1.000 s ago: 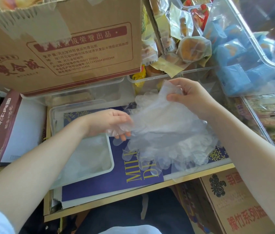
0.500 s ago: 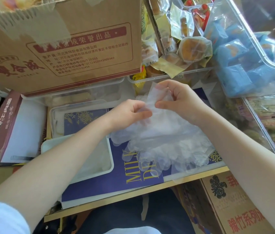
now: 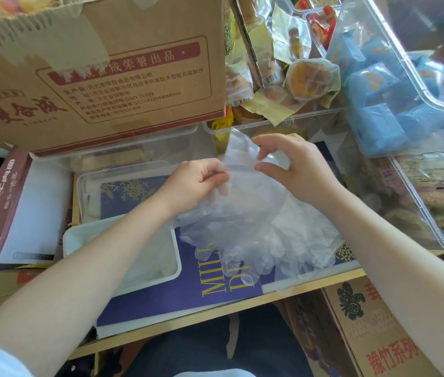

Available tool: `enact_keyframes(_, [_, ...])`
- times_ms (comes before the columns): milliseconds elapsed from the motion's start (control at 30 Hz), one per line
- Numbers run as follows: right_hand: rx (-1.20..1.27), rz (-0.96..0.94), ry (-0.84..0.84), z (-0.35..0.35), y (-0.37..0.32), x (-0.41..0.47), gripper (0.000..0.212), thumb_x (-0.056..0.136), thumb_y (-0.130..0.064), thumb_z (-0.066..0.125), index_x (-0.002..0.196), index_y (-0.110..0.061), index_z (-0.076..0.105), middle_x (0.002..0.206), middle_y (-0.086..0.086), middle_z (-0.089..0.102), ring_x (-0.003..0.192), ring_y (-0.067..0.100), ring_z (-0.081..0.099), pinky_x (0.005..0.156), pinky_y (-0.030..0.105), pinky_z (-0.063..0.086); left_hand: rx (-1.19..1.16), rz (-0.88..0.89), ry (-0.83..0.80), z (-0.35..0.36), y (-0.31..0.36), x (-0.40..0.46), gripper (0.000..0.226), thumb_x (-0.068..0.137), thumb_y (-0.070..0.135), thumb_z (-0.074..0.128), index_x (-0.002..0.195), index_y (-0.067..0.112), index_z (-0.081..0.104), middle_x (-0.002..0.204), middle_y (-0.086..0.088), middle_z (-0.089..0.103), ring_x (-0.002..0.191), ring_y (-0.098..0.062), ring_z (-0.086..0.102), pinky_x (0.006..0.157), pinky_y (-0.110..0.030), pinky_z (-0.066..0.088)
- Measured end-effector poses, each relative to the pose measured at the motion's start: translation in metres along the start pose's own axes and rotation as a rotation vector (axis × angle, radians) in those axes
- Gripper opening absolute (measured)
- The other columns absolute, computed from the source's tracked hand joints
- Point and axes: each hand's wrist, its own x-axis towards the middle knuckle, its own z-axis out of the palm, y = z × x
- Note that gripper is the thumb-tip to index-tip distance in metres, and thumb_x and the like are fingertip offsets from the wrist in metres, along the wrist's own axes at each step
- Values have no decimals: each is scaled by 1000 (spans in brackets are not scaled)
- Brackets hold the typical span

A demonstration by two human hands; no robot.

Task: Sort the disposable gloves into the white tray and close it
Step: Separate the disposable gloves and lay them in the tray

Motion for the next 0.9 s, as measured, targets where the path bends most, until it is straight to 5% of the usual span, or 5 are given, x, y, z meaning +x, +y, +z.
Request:
enact_keyframes(200, [111,-60,-79,4,-10,1,15,80,-25,69,86,-11,69,78,-6,58,73,14,53,70,8,36,122,68,-4,-2,6,-5,15,93,17,56,79,22,61,69,15,64,52,2,53,59,-12,40])
enact_keyframes(300, [257,-26,-164,2,-19,-4,32,85,-43,49,67,-23,67,94,-4,59,92,10,54,82,17,39,102,54,6,-4,6,-6,15,93,16,56,81,22,61,68,14,65,51,1,51,58,-14,40])
enact_keyframes(400, [388,137,-151,0,-26,-1,48,96,-35,37,56,-21,58,111,-7,58,104,1,52,89,14,36,120,55,-2,-5,6,-6,11,93,16,56,85,17,63,70,15,64,52,2,51,58,-11,39])
enact_keyframes(600, [297,180,-153,5,-22,9,4,87,-18,64,85,-18,61,89,-9,61,76,-3,51,69,16,40,141,97,-10,-7,8,-7,13,93,16,56,82,13,64,66,18,61,54,-1,51,57,-11,37])
enact_keyframes(900, [361,158,-75,4,-23,6,30,81,-4,69,109,-14,61,78,-5,62,68,-1,50,69,6,37,97,99,-37,-7,6,-9,13,93,16,56,84,22,62,73,10,67,60,-4,53,59,-10,38])
